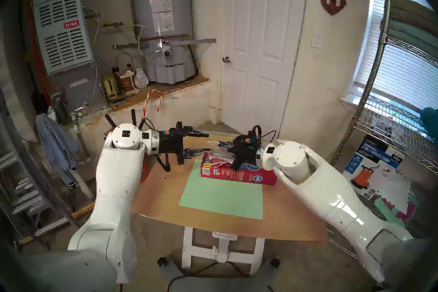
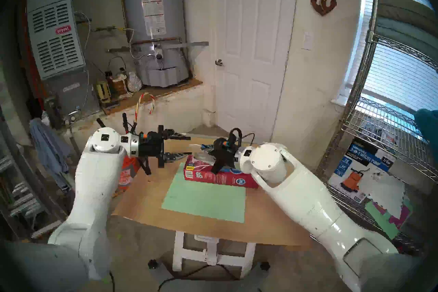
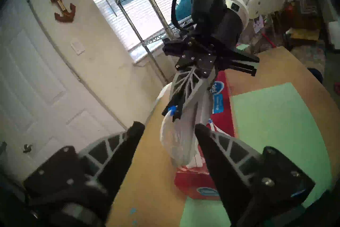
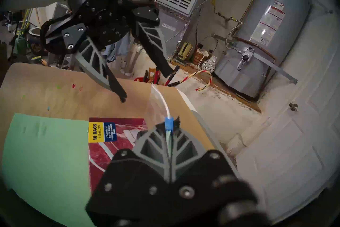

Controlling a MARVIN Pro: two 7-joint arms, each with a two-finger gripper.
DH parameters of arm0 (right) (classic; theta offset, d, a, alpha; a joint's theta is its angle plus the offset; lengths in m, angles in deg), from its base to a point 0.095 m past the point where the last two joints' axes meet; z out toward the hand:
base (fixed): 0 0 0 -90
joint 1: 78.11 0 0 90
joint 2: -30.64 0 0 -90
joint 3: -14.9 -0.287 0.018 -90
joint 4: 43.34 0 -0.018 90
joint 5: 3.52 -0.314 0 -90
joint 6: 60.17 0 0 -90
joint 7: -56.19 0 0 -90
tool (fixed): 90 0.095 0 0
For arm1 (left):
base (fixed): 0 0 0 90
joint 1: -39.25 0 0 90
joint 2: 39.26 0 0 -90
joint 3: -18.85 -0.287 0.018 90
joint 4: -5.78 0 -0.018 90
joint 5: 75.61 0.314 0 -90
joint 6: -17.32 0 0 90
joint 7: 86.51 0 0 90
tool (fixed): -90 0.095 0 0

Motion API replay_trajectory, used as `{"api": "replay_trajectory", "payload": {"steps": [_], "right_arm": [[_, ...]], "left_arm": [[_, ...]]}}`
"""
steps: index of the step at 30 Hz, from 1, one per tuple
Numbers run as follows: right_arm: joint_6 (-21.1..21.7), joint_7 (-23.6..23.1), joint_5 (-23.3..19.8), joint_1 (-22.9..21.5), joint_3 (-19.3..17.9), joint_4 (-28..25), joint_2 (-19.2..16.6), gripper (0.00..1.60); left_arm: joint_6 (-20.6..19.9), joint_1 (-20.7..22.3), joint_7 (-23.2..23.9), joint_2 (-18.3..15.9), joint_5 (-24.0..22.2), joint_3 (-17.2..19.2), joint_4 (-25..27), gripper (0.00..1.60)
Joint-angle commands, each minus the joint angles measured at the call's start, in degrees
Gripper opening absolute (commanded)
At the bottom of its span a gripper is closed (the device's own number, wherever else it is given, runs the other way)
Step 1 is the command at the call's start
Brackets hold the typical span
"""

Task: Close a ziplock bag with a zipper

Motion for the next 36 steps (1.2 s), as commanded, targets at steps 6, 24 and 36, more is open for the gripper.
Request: {"api": "replay_trajectory", "payload": {"steps": [6,24,36], "right_arm": [[-0.37,-0.11,-0.03,-0.79,-0.04,-1.47,0.41,0.0],[-0.11,-0.1,-0.1,-0.6,-0.23,-2.28,0.03,0.0],[-0.17,-0.02,-0.14,-0.03,-0.34,-2.96,-0.35,0.0]], "left_arm": [[0.72,3.07,-0.14,-0.27,-2.4,-1.25,-0.91,0.73],[-1.24,2.31,-0.14,-2.39,-4.87,-4.33,-0.46,1.14],[-1.15,2.73,-0.14,-2.72,-5.34,-5.12,-2.6,0.8]]}}
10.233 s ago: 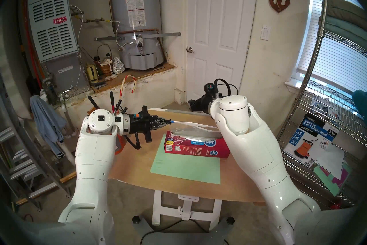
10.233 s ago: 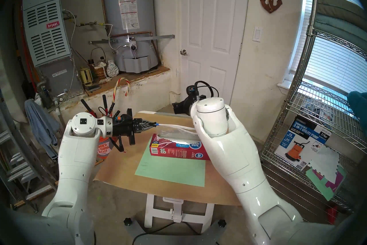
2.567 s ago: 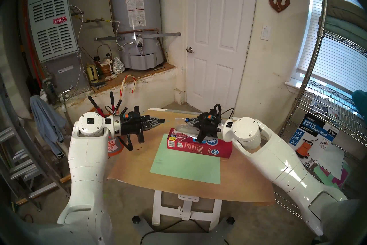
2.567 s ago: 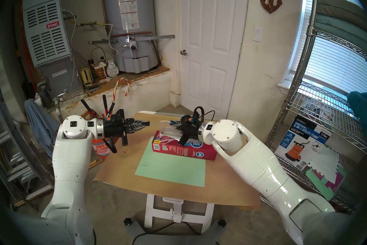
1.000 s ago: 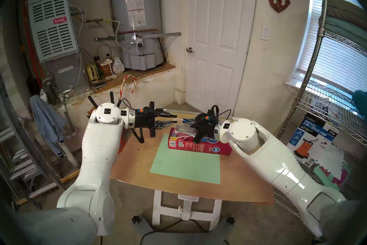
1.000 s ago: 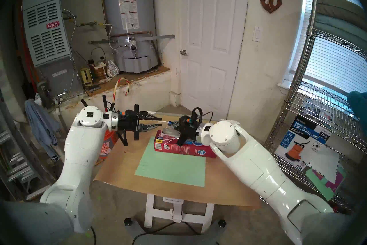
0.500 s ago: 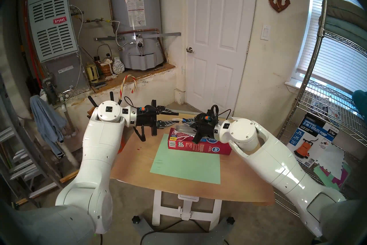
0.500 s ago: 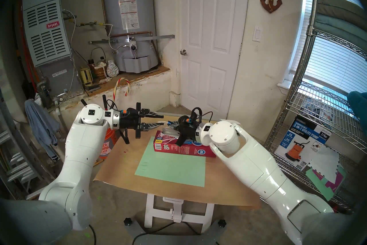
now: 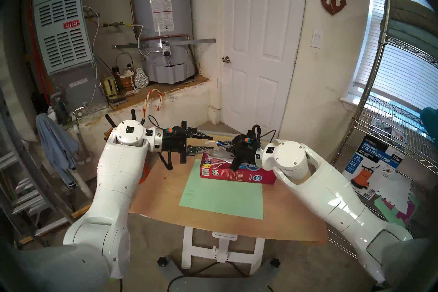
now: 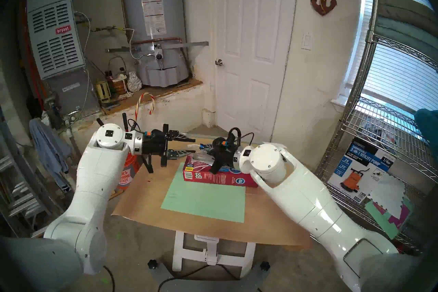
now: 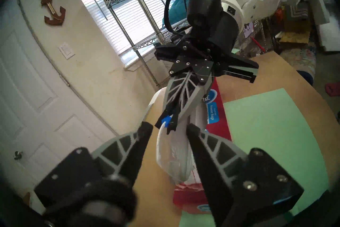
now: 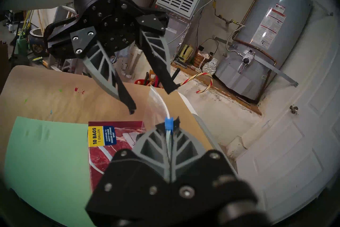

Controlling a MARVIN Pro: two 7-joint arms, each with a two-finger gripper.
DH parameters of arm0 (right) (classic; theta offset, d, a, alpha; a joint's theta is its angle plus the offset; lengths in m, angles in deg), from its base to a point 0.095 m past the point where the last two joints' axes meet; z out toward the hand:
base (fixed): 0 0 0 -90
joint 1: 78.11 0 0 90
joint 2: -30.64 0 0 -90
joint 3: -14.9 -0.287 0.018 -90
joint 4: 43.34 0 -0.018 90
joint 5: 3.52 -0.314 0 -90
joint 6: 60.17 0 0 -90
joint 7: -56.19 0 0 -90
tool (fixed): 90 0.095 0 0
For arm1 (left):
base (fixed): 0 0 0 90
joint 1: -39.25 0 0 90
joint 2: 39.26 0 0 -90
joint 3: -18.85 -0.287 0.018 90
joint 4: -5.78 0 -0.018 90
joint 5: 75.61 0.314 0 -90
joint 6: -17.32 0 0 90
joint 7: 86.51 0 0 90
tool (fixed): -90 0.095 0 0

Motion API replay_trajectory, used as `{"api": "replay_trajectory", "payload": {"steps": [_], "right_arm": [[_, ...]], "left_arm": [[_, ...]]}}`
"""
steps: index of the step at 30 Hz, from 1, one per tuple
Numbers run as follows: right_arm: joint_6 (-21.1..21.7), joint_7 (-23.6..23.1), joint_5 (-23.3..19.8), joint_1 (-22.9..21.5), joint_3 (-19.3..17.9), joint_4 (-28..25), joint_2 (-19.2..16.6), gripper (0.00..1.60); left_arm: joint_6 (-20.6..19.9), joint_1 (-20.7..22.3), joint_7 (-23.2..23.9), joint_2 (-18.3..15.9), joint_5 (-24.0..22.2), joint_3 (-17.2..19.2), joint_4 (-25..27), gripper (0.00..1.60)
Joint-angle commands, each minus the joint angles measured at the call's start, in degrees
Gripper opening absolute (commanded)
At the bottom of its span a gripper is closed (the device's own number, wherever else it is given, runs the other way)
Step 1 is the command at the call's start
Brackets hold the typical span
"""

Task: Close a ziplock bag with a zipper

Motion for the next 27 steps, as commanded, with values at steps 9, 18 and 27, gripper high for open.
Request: {"api": "replay_trajectory", "payload": {"steps": [9,18,27], "right_arm": [[-0.12,-0.2,-0.29,0.21,-0.58,-2.69,-0.81,0.0],[-0.18,-0.13,-0.44,0.51,-0.55,-3.12,-1.14,0.0],[-0.12,0.08,-0.53,0.71,-0.52,-3.46,-1.26,0.0]], "left_arm": [[1.27,1.61,-0.14,-0.08,-0.94,-0.56,-1.6,0.78],[1.79,1.91,-0.5,0.07,-0.91,-0.28,-1.27,0.89],[1.85,1.82,-0.46,0.23,-1.0,-0.1,-0.99,1.02]]}}
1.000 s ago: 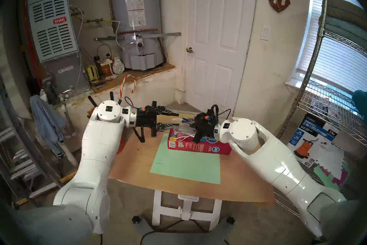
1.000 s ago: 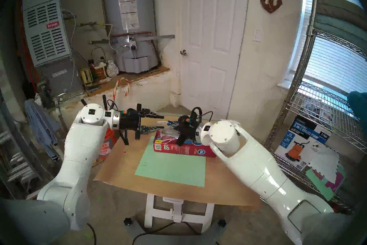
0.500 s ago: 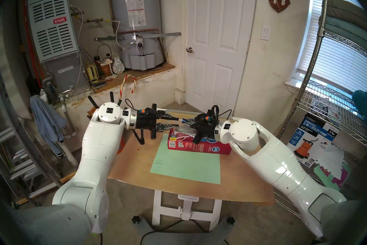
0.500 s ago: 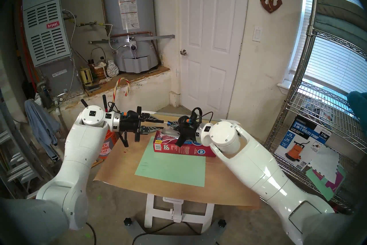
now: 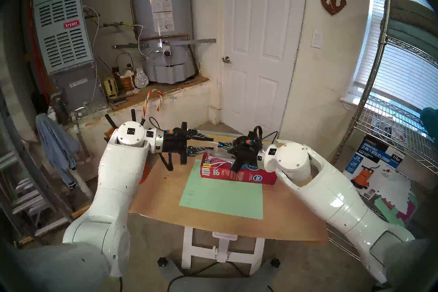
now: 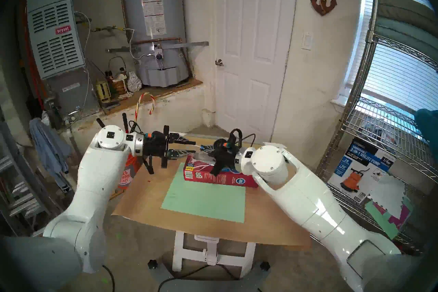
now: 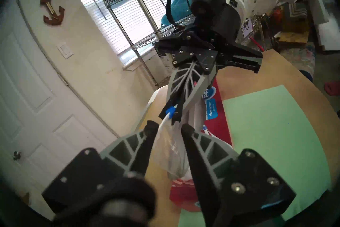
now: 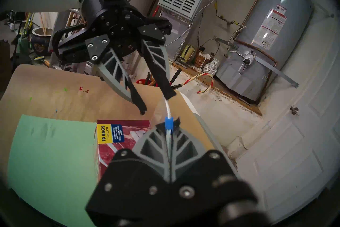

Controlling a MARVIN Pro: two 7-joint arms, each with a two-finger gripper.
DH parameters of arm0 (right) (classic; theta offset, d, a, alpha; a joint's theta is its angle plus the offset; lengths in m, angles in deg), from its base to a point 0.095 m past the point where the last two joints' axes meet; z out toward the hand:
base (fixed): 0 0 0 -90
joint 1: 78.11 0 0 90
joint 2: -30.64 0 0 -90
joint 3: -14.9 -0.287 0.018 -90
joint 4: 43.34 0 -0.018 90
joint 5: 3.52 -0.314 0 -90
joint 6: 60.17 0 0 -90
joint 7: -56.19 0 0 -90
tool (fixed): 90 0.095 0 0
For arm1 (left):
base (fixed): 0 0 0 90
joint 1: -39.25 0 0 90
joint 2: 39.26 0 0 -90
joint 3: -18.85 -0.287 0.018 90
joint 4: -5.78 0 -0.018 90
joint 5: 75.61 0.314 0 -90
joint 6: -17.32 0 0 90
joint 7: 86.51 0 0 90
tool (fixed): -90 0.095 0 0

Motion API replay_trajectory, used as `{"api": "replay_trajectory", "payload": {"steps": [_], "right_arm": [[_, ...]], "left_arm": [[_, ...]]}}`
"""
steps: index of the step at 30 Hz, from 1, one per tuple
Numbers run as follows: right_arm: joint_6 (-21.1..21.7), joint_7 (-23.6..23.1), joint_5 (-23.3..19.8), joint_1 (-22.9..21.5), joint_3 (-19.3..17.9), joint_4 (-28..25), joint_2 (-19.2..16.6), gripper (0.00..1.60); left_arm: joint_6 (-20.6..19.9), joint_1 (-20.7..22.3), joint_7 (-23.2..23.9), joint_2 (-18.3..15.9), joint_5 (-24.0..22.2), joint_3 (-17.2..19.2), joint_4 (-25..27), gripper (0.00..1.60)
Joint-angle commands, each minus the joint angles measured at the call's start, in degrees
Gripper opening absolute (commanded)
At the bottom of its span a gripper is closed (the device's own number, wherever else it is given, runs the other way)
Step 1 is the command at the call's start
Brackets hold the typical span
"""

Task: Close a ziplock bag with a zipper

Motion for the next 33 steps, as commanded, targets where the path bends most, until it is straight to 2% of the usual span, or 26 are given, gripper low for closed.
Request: {"api": "replay_trajectory", "payload": {"steps": [1,7,9,13,17,33], "right_arm": [[-0.13,0.11,-0.15,-0.35,-0.31,-1.64,0.17,0.0],[-0.2,0.27,-0.11,-0.35,-0.26,-1.45,0.27,0.0],[-0.2,0.24,-0.1,-0.41,-0.23,-1.35,0.3,0.0],[-0.21,0.22,-0.08,-0.53,-0.22,-1.18,0.37,0.0],[-0.21,0.18,-0.16,-0.64,-0.23,-0.98,0.54,0.0],[-0.16,-0.06,-0.25,-0.77,-0.07,-0.87,0.69,0.0]], "left_arm": [[-0.29,1.14,0.15,0.29,-0.73,0.34,1.0,1.04],[-0.5,1.58,0.44,0.3,-0.45,0.09,0.14,1.17],[-0.4,1.71,0.44,0.27,-0.32,0.09,-0.3,1.05],[-0.07,2.02,0.4,0.27,-0.18,0.12,-1.36,1.01],[0.46,2.47,0.2,0.44,-0.14,0.13,-2.44,0.79],[1.25,3.01,-0.28,0.82,-0.22,-0.13,-3.46,0.72]]}}
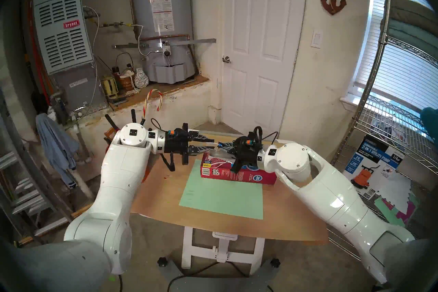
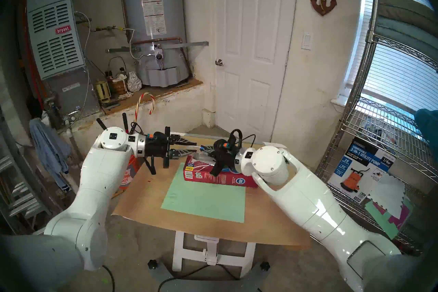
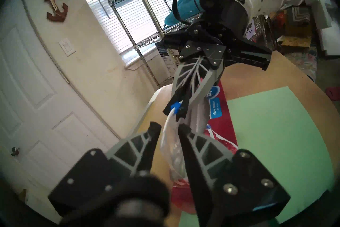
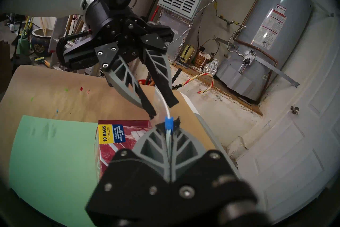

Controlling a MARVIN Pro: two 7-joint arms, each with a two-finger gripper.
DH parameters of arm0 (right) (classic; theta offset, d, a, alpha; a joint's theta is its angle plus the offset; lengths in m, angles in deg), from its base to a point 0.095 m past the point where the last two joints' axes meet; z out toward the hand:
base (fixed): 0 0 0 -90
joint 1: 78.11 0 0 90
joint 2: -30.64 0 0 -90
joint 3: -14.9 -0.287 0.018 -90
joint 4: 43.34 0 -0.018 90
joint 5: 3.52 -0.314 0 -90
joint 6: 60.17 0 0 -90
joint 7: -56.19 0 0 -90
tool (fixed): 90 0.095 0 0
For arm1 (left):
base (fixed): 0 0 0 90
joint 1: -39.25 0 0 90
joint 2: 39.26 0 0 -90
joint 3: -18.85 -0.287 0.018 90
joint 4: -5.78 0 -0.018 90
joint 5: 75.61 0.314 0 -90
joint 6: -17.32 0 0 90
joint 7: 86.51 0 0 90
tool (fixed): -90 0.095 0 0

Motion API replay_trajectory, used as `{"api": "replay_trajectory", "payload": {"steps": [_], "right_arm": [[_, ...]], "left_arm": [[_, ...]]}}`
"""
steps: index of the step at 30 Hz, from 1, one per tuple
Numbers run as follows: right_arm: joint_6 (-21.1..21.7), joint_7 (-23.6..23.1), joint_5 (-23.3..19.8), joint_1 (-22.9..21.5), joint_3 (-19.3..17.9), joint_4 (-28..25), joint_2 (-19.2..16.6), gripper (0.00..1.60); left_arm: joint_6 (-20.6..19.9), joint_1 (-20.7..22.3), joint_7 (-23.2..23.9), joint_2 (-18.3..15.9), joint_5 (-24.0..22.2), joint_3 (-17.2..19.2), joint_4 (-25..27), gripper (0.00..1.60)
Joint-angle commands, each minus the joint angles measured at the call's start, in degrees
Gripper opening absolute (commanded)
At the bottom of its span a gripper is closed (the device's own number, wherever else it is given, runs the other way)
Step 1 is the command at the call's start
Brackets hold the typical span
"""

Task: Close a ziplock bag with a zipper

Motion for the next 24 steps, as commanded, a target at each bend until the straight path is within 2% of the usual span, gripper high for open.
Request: {"api": "replay_trajectory", "payload": {"steps": [1,7,8,10,15,16,17,18,23,24], "right_arm": [[-0.15,-0.12,-0.05,-0.86,-0.09,-0.99,0.56,0.0],[-0.05,0.2,-0.09,-0.7,-0.21,-1.15,0.66,0.0],[-0.03,0.23,-0.09,-0.69,-0.22,-1.17,0.67,0.0],[0.0,0.31,-0.04,-0.7,-0.23,-1.2,0.66,0.0],[-0.02,0.32,-0.02,-0.66,-0.25,-1.31,0.52,0.0],[-0.04,0.32,-0.04,-0.63,-0.27,-1.35,0.48,0.0],[-0.08,0.35,-0.06,-0.57,-0.3,-1.41,0.44,0.0],[-0.09,0.36,-0.07,-0.51,-0.32,-1.47,0.4,0.0],[-0.61,1.28,-0.06,0.76,-0.72,-2.51,-0.04,0.0],[-0.57,1.06,-0.09,0.76,-0.65,-2.49,-0.12,0.0]], "left_arm": [[0.2,1.58,0.63,0.14,-0.48,-0.18,0.39,0.72],[-0.1,1.56,1.11,-0.01,-0.7,-0.31,0.62,0.63],[-0.2,1.5,1.2,-0.05,-0.74,-0.31,0.76,0.5],[-0.38,1.37,1.34,-0.14,-0.85,-0.29,1.01,0.38],[-0.6,0.98,1.35,-0.2,-1.03,-0.15,1.73,0.3],[-0.65,0.87,1.35,-0.19,-1.06,-0.13,1.93,0.19],[-0.62,0.68,1.35,-0.12,-1.16,-0.08,2.24,0.18],[-0.63,0.5,1.35,-0.03,-1.21,-0.04,2.55,0.0],[-0.55,-0.78,0.8,0.41,-0.68,-0.17,4.75,0.0],[-0.42,-1.49,-0.53,0.51,-0.04,0.08,5.82,0.0]]}}
